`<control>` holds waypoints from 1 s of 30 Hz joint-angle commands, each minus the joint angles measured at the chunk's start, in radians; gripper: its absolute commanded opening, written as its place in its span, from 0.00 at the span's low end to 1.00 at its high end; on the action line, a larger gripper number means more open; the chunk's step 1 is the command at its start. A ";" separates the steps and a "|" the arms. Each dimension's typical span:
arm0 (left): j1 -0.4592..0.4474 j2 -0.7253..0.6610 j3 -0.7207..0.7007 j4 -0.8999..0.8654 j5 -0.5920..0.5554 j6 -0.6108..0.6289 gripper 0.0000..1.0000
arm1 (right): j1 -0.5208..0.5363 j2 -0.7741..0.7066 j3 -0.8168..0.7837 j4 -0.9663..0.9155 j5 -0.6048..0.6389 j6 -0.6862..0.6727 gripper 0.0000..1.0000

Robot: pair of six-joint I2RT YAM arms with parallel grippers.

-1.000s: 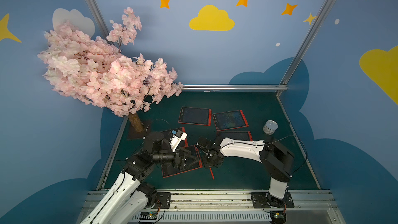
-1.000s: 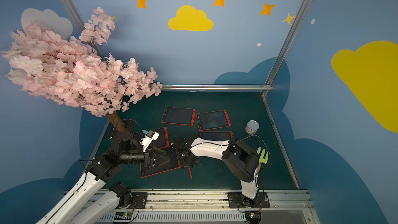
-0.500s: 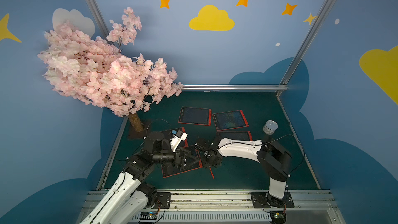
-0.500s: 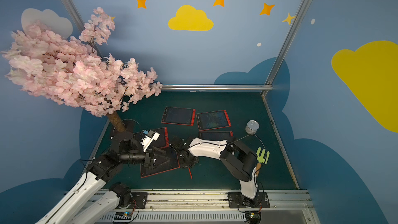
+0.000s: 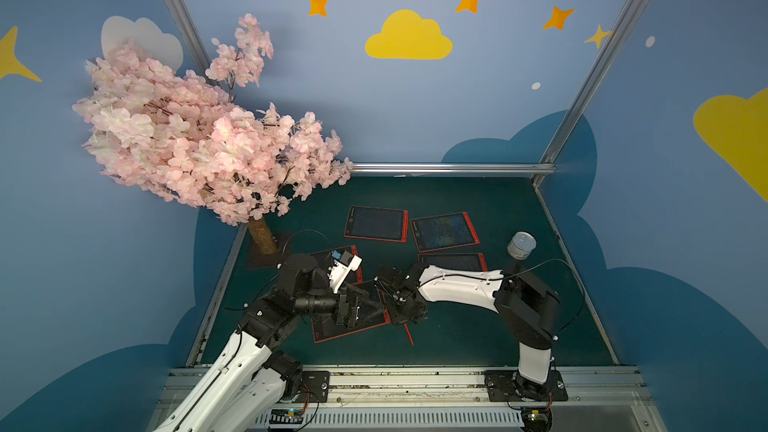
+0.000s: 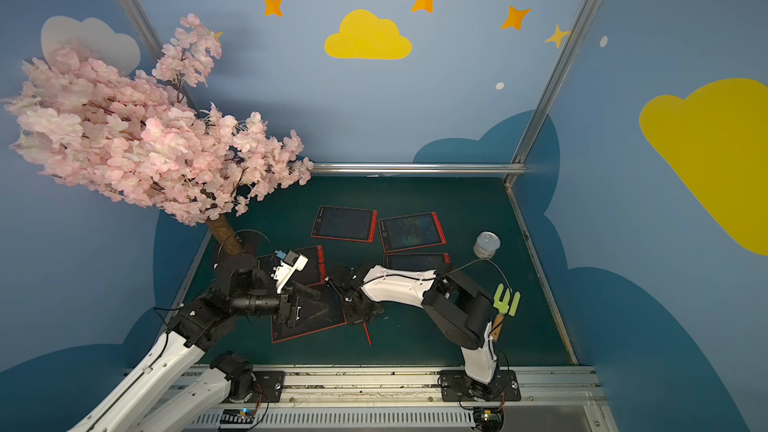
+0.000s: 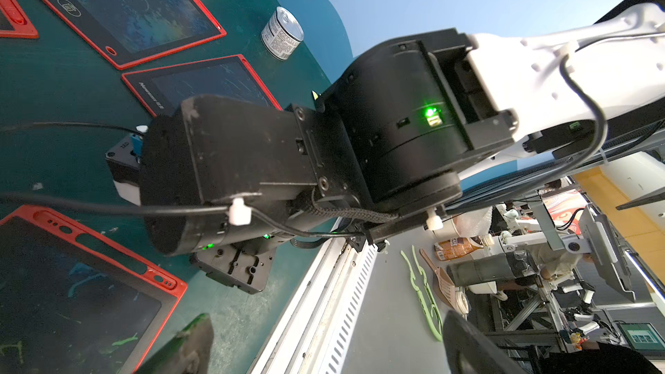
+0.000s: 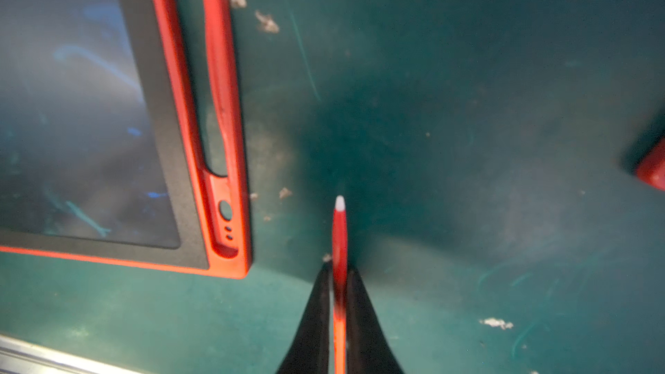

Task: Place the stylus back onto the writing tablet
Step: Pick up the stylus from the center of the board.

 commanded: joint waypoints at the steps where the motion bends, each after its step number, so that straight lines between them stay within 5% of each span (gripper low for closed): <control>1: -0.001 -0.003 -0.009 0.010 0.018 0.011 0.98 | 0.001 0.036 0.023 -0.019 0.047 -0.016 0.13; 20: -0.002 -0.001 -0.009 0.009 0.015 0.009 0.98 | 0.001 0.053 0.061 -0.052 0.073 -0.036 0.06; 30: -0.001 -0.007 -0.004 -0.007 -0.057 0.000 0.99 | -0.045 -0.057 0.005 -0.030 0.058 -0.039 0.03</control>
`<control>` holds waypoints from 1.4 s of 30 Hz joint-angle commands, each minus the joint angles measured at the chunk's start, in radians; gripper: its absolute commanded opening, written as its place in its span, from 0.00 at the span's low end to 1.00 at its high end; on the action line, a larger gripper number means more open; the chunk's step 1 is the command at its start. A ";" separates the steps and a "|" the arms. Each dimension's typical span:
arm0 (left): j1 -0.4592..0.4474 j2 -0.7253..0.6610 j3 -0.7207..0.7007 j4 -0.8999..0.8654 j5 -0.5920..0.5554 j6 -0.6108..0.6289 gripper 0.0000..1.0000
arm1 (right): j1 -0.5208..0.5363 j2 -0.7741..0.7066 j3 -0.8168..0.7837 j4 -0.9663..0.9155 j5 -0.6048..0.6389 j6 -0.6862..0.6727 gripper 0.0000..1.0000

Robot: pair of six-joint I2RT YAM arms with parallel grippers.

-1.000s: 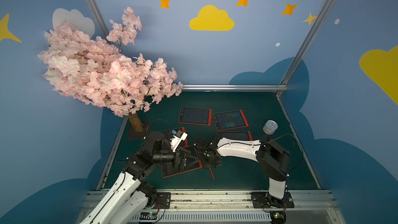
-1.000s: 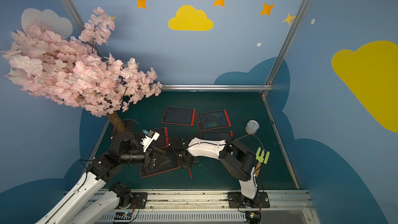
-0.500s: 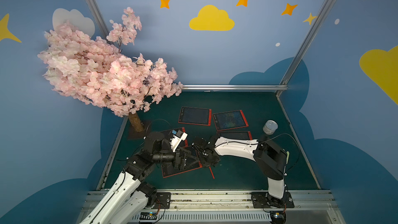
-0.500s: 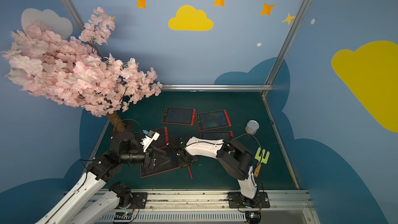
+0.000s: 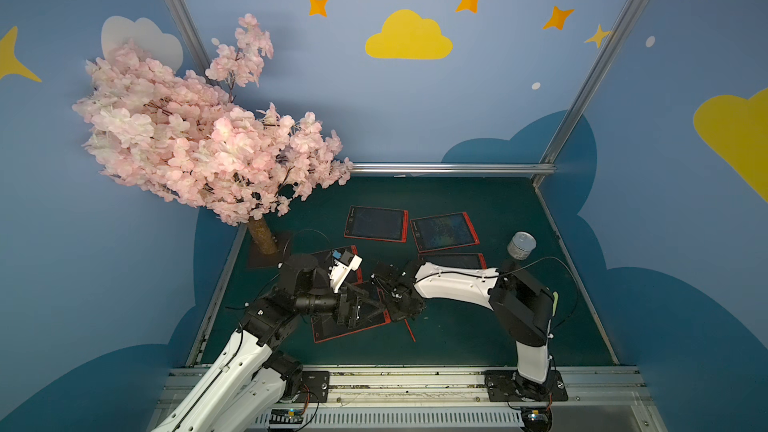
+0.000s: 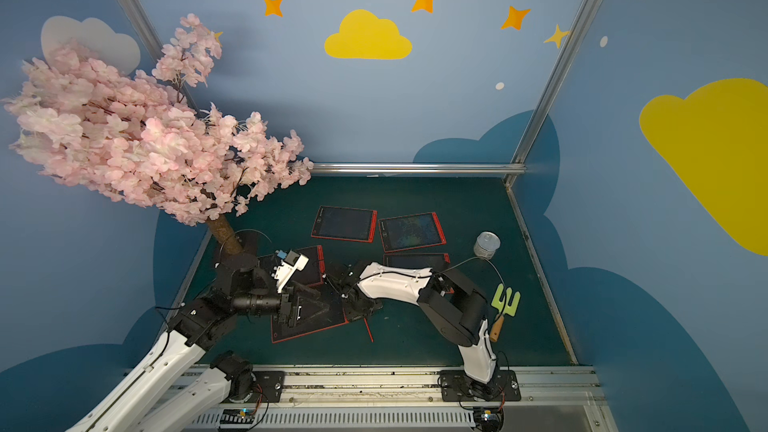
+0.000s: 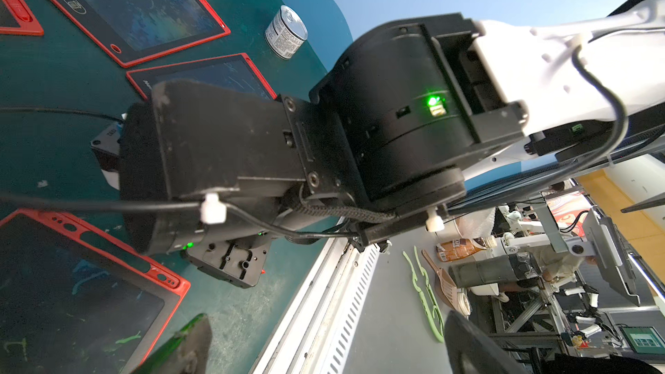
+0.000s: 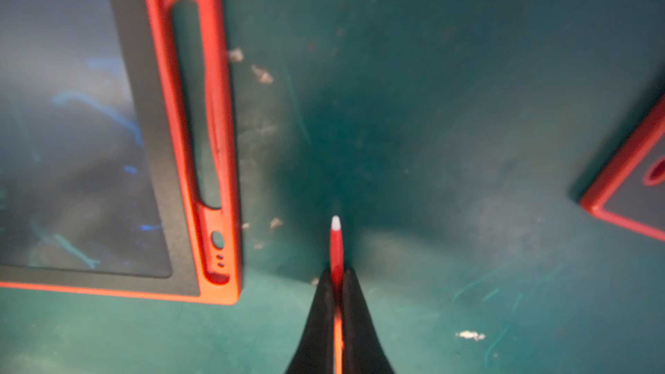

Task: Place the stylus back onto the writing tablet
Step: Pick up the stylus from the center of the board.

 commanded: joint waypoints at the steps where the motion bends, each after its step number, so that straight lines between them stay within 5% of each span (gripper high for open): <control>1: -0.001 -0.019 -0.004 -0.009 -0.057 -0.010 0.99 | -0.032 -0.091 -0.044 0.008 -0.005 -0.010 0.03; 11: -0.074 -0.047 -0.041 -0.005 -0.258 -0.157 0.98 | -0.201 -0.369 -0.227 0.187 -0.220 -0.003 0.02; 26: -0.346 0.163 -0.125 0.368 -0.555 -0.358 0.62 | -0.270 -0.475 -0.143 0.150 -0.293 0.036 0.02; 42: -0.364 0.411 -0.106 0.648 -0.467 -0.476 0.45 | -0.272 -0.543 -0.193 0.255 -0.363 0.072 0.02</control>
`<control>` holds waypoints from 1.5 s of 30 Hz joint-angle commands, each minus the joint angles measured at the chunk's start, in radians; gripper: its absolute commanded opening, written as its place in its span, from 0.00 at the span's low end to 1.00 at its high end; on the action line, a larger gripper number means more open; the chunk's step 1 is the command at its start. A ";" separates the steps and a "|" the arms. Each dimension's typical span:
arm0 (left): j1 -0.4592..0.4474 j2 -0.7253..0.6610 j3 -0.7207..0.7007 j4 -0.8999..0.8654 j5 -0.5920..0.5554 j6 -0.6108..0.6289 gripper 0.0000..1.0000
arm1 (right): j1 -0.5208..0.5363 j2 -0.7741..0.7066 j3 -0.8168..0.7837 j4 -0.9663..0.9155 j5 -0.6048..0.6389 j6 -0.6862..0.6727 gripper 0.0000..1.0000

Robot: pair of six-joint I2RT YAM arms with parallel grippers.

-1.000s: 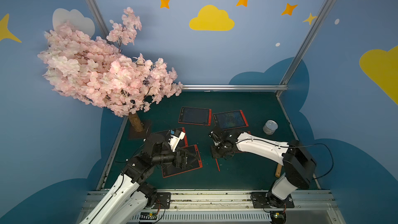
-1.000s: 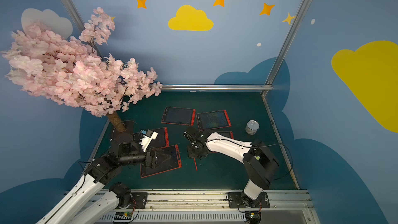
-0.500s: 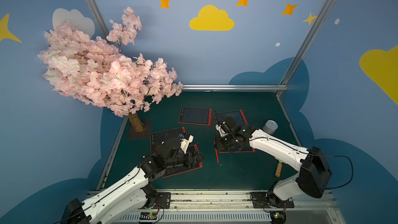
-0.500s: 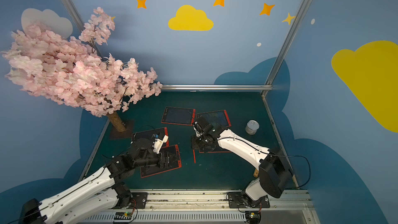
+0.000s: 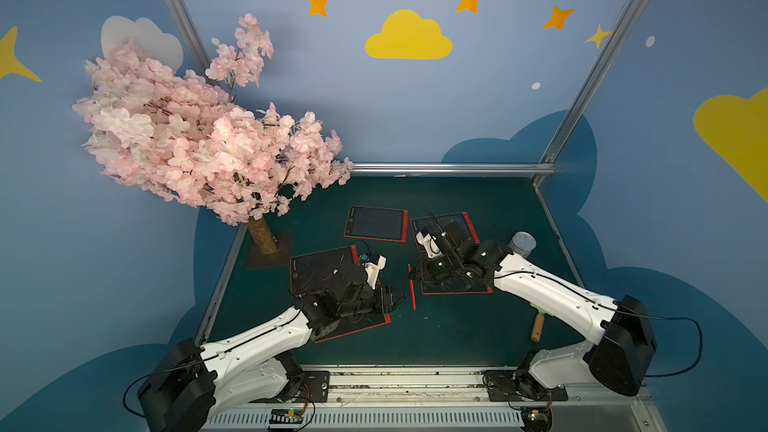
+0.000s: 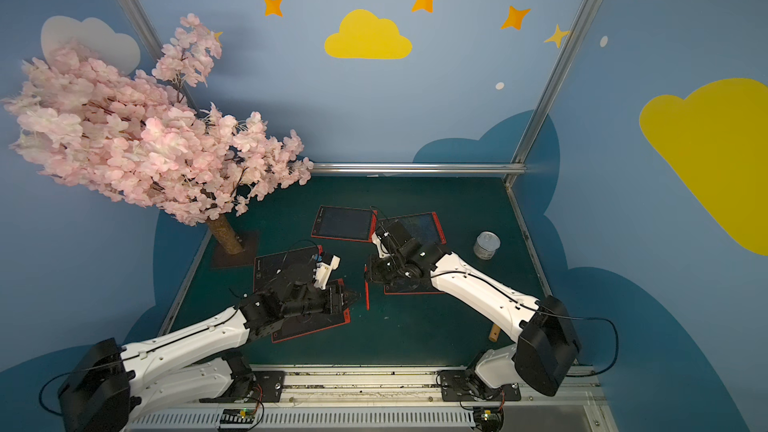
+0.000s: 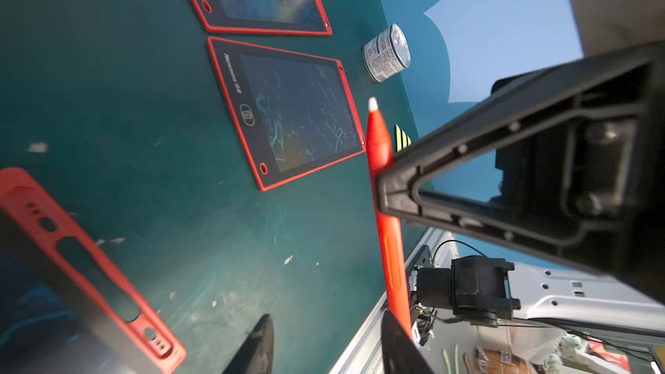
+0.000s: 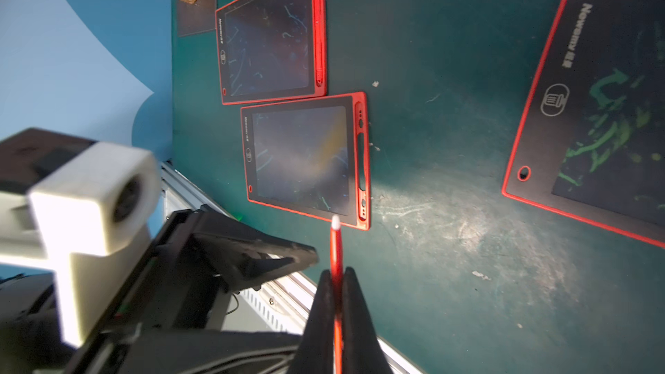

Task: Place the stylus back onto the writing tablet
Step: Pick up the stylus from the center of the board.

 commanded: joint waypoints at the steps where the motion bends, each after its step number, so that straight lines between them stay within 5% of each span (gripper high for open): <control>1: -0.004 0.027 0.031 0.090 0.048 -0.028 0.43 | -0.005 -0.019 -0.012 0.021 -0.017 0.007 0.02; 33: -0.001 0.100 0.068 0.133 0.040 -0.103 0.29 | 0.005 -0.005 -0.020 0.017 -0.011 0.001 0.00; 45: 0.002 0.096 0.068 0.128 0.041 -0.106 0.16 | 0.016 0.015 -0.005 0.008 -0.008 -0.006 0.00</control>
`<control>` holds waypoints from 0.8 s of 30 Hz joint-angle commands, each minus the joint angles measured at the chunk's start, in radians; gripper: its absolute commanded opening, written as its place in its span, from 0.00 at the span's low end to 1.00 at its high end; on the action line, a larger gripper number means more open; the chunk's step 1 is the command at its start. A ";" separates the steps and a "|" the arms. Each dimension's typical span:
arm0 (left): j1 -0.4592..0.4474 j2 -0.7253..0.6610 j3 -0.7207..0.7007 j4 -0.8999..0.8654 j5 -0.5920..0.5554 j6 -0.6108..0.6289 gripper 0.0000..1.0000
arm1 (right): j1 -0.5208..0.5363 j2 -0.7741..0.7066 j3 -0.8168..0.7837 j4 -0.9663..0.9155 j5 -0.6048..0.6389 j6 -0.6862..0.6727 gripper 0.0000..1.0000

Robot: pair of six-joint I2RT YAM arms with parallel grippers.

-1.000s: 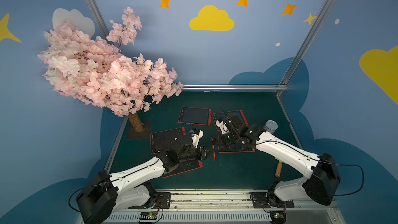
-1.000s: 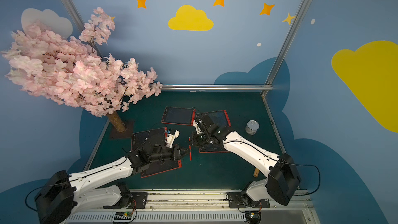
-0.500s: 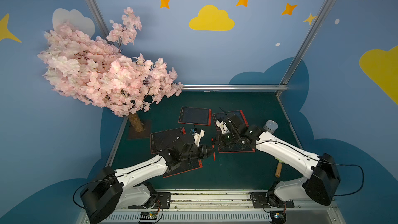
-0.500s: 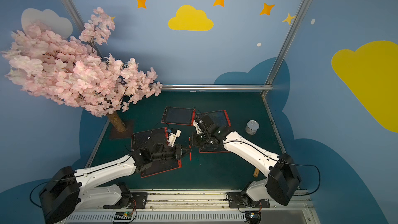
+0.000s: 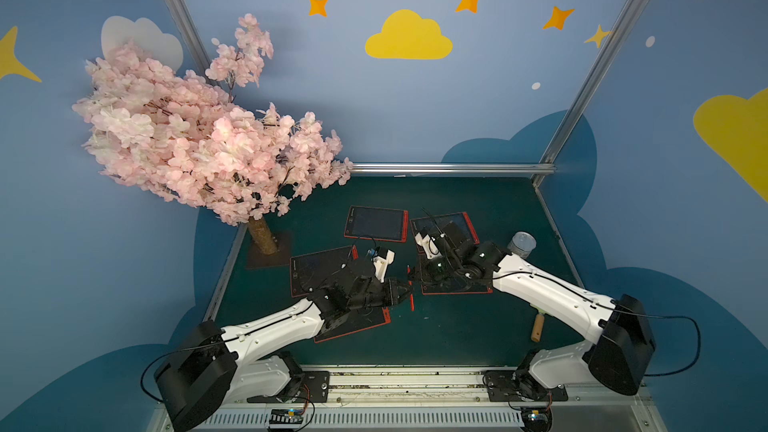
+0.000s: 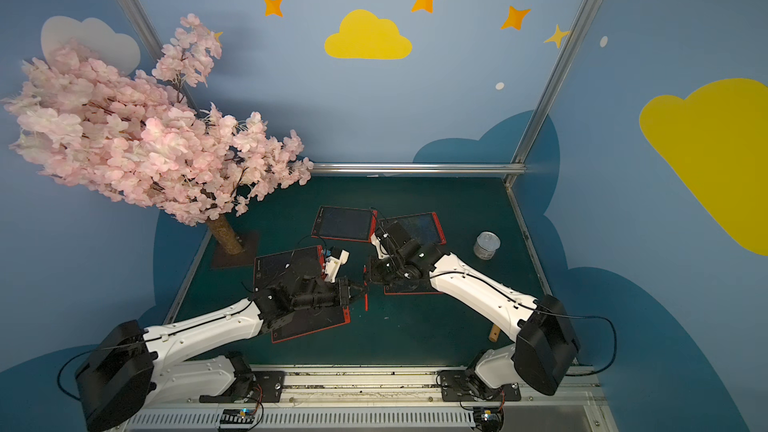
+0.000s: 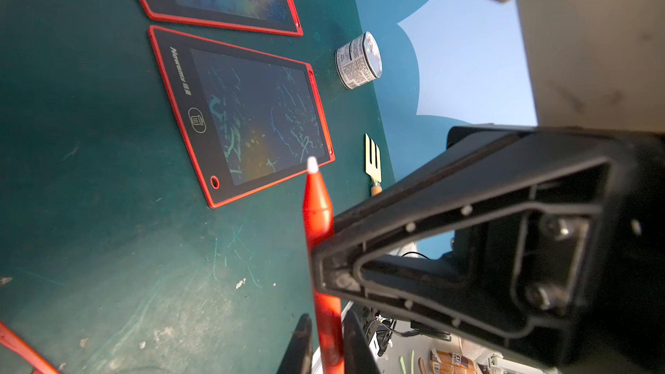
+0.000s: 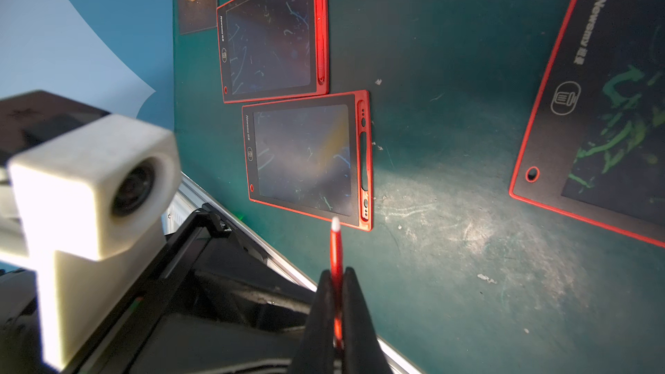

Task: Place the stylus back onto the writing tablet
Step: Pick up the stylus from the center of the board.

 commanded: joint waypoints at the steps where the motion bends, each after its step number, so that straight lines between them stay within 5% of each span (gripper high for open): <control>1: 0.003 -0.010 0.022 0.003 -0.003 0.005 0.15 | 0.009 0.007 0.006 -0.005 -0.002 -0.010 0.00; 12: 0.004 -0.013 0.018 -0.014 -0.004 0.016 0.11 | 0.012 0.007 0.008 -0.008 0.004 -0.010 0.00; 24: 0.004 -0.068 0.005 -0.116 -0.044 0.033 0.11 | 0.014 -0.034 -0.010 0.009 -0.006 -0.033 0.28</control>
